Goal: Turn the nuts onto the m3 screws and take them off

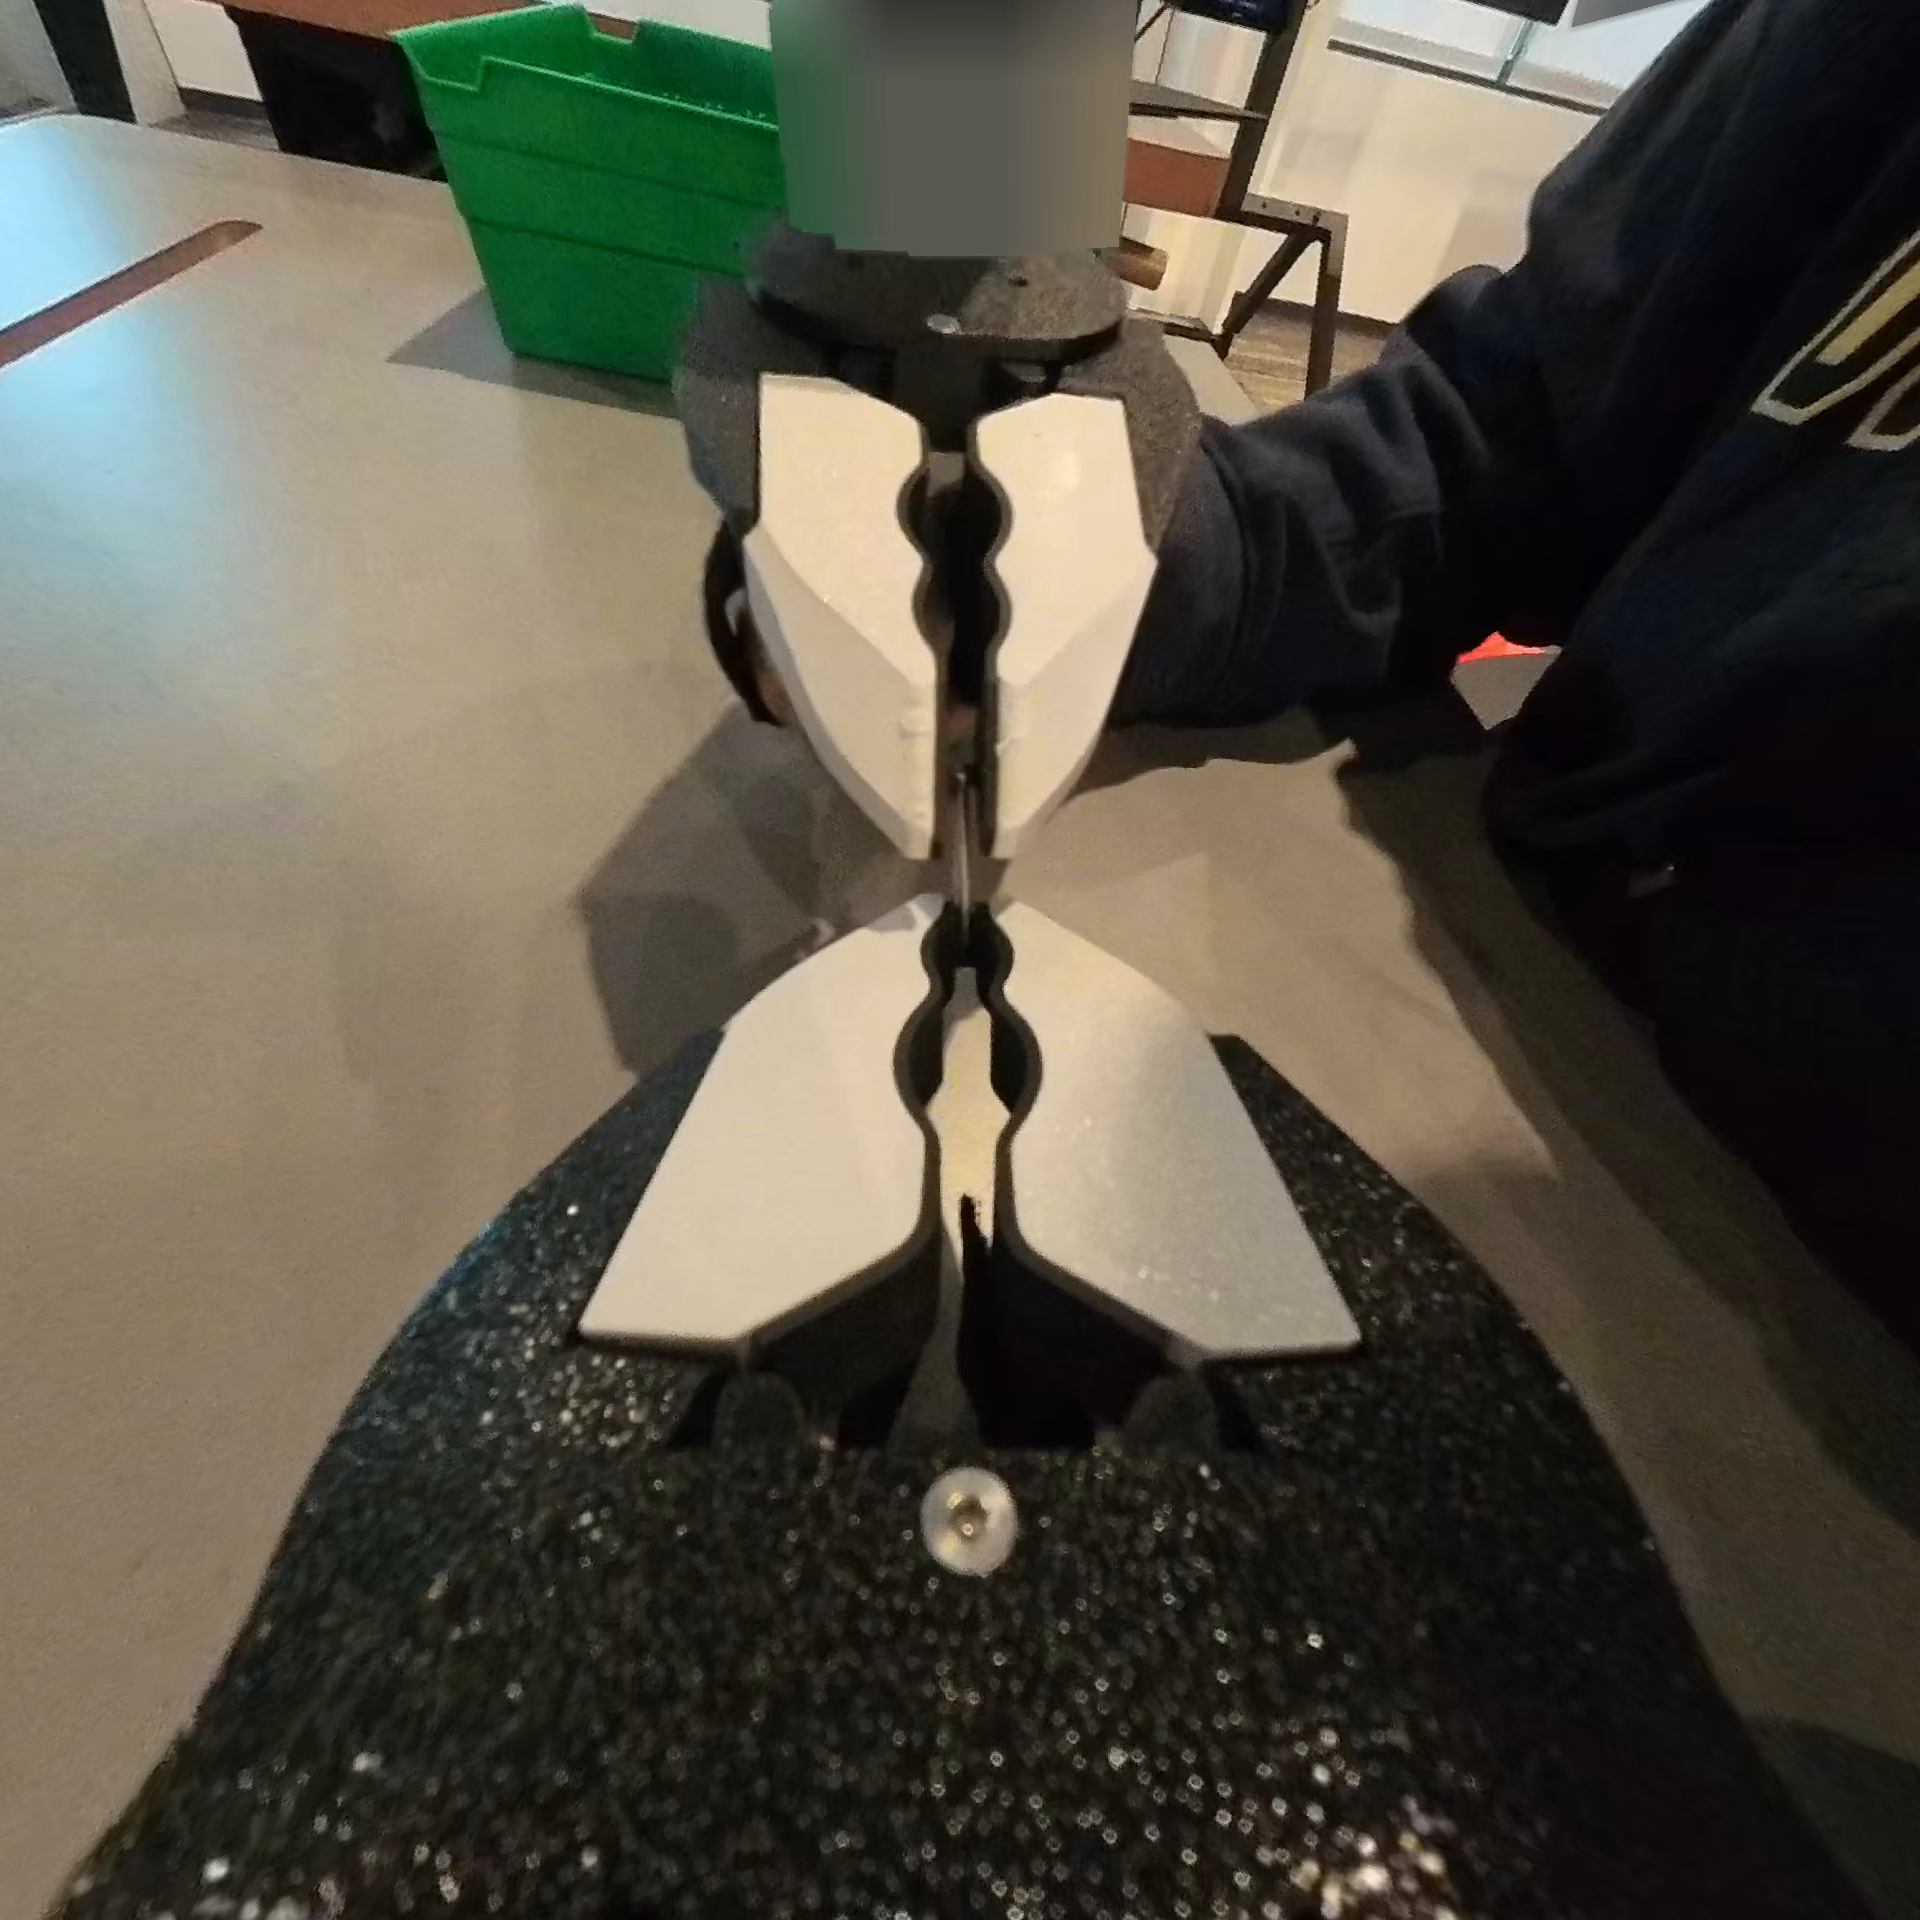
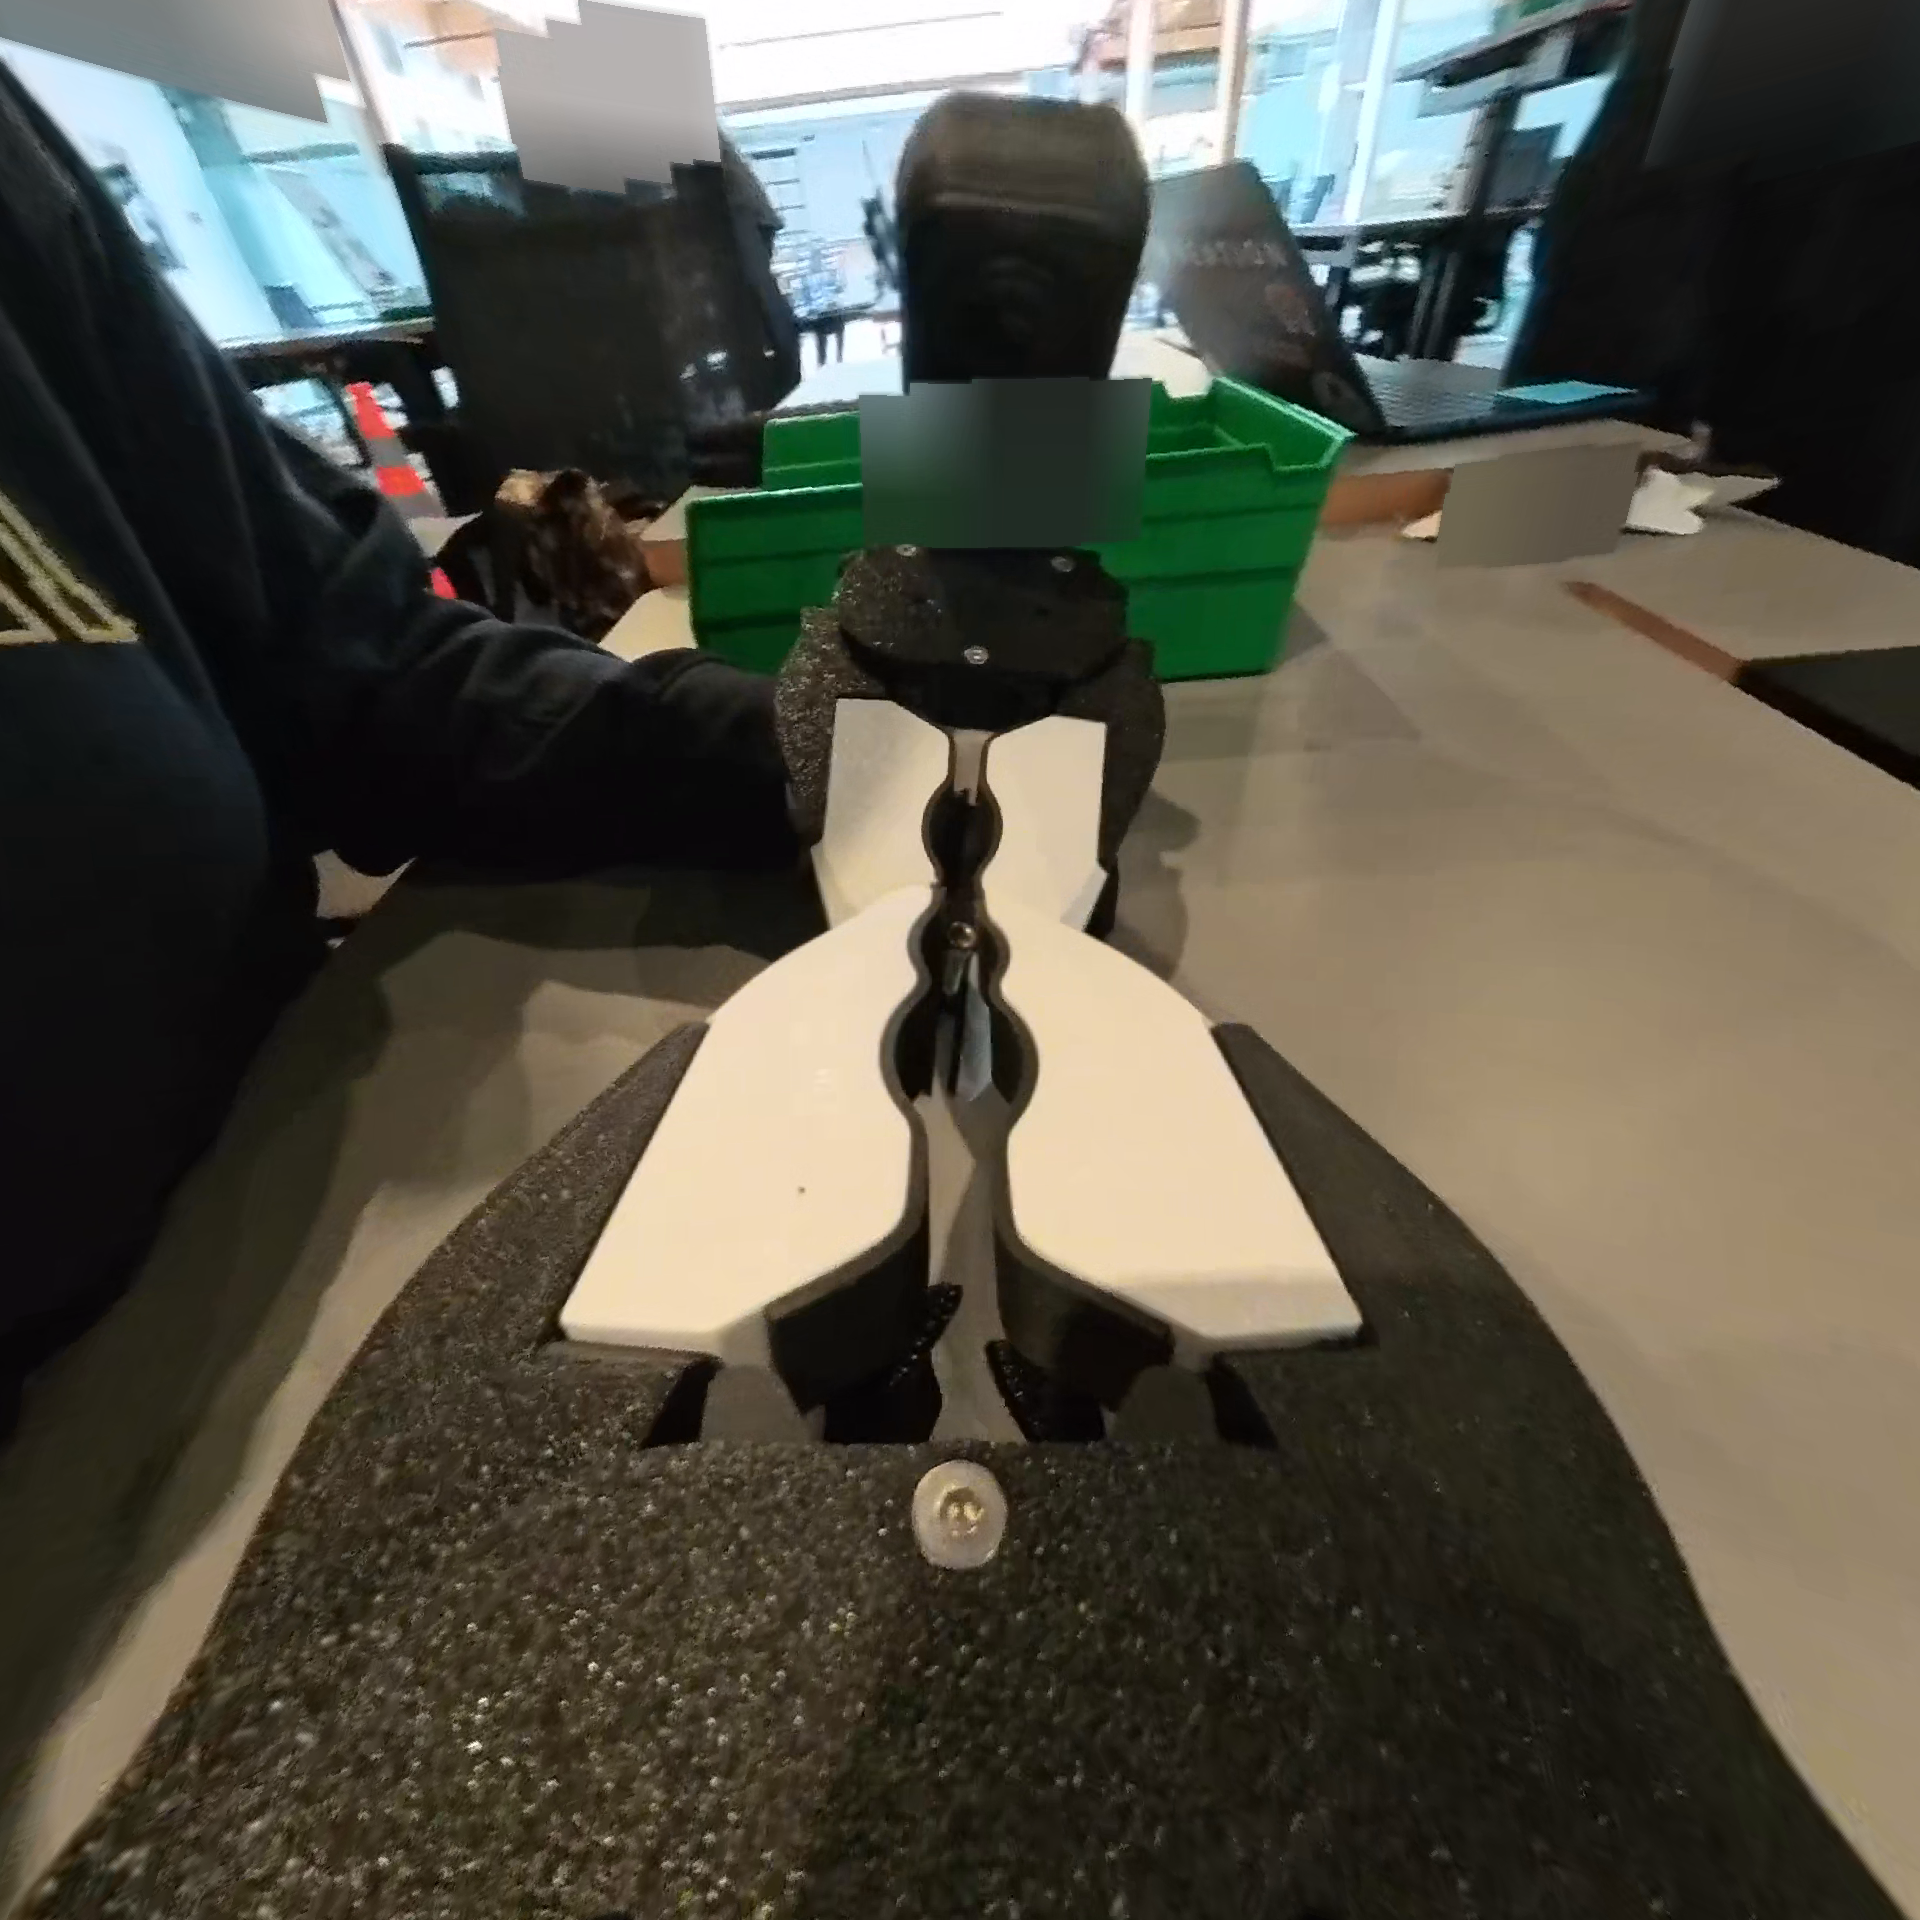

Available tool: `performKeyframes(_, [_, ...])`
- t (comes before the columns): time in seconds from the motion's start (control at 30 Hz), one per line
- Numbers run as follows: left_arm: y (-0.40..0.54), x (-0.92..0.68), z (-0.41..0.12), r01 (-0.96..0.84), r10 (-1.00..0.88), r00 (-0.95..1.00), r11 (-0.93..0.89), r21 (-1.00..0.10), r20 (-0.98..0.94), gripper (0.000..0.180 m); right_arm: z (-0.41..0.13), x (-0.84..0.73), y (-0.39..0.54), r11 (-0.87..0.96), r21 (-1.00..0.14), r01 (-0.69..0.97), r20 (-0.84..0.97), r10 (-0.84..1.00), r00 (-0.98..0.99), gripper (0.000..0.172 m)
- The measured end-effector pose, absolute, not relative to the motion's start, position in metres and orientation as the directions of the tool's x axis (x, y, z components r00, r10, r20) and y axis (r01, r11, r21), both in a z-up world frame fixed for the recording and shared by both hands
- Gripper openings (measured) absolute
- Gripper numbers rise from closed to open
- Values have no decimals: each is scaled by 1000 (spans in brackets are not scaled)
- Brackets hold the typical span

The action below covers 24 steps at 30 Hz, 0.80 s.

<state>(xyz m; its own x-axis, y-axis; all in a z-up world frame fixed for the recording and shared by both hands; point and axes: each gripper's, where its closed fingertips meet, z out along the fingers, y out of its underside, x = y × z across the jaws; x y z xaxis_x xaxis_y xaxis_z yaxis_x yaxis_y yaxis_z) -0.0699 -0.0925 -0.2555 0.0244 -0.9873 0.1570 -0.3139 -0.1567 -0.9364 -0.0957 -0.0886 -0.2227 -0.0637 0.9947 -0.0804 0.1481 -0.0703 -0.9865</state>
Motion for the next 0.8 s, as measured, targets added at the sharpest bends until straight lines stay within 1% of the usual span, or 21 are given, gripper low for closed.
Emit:
performKeyframes(0.07, [-90,-70,-256,-311,-986,44,-165,-936,159,2,-223,-96,-84,-98,-985,141,-95,995,27,5])
performKeyframes(0.13, [-87,-70,-257,-318,-986,71,-167,-933,153,2,-224,-97,-79,-149,-980,129,-127,978,164,5])
performKeyframes(0.23, [-83,-70,-260,-338,-984,103,-171,-925,145,2,-229,-94,-71,-255,-964,77,-203,892,403,5])
performKeyframes(0.27, [-83,-69,-262,-345,-984,103,-170,-923,143,2,-229,-93,-72,-255,-965,62,-201,869,452,6])
performKeyframes(0.3, [-84,-69,-261,-346,-985,99,-165,-924,139,3,-227,-93,-75,-214,-975,61,-163,871,463,9])
performKeyframes(0.33, [-85,-69,-261,-342,-986,97,-162,-926,137,2,-224,-92,-76,-155,-985,70,-104,875,472,24])
performKeyframes(0.37, [-85,-70,-260,-336,-986,93,-164,-927,141,2,-219,-91,-78,-91,-993,75,-48,894,445,28])
performKeyframes(0.43, [-87,-70,-259,-330,-986,72,-168,-929,153,2,-208,-91,-84,-27,-998,51,-9,950,313,30])
performKeyframes(0.47, [-89,-70,-258,-329,-986,55,-165,-930,155,2,-206,-91,-88,-23,-999,46,-13,976,219,27])
performKeyframes(0.53, [-93,-70,-258,-327,-988,31,-155,-932,153,2,-210,-90,-88,-49,-996,71,-44,996,74,28])
performKeyframes(0.57, [-93,-70,-258,-327,-988,26,-154,-932,154,2,-212,-90,-91,-71,-994,80,-71,997,-5,24])
performKeyframes(0.63, [-94,-70,-258,-329,-987,17,-155,-931,159,2,-214,-91,-95,-110,-990,93,-121,985,-121,22])
performKeyframes(0.73, [-95,-71,-257,-328,-987,12,-155,-932,160,2,-212,-95,-91,-95,-992,88,-106,985,-139,16])
performKeyframes(0.8, [-95,-71,-257,-326,-987,12,-156,-932,162,2,-219,-97,-94,-63,-989,136,-84,986,-147,13])
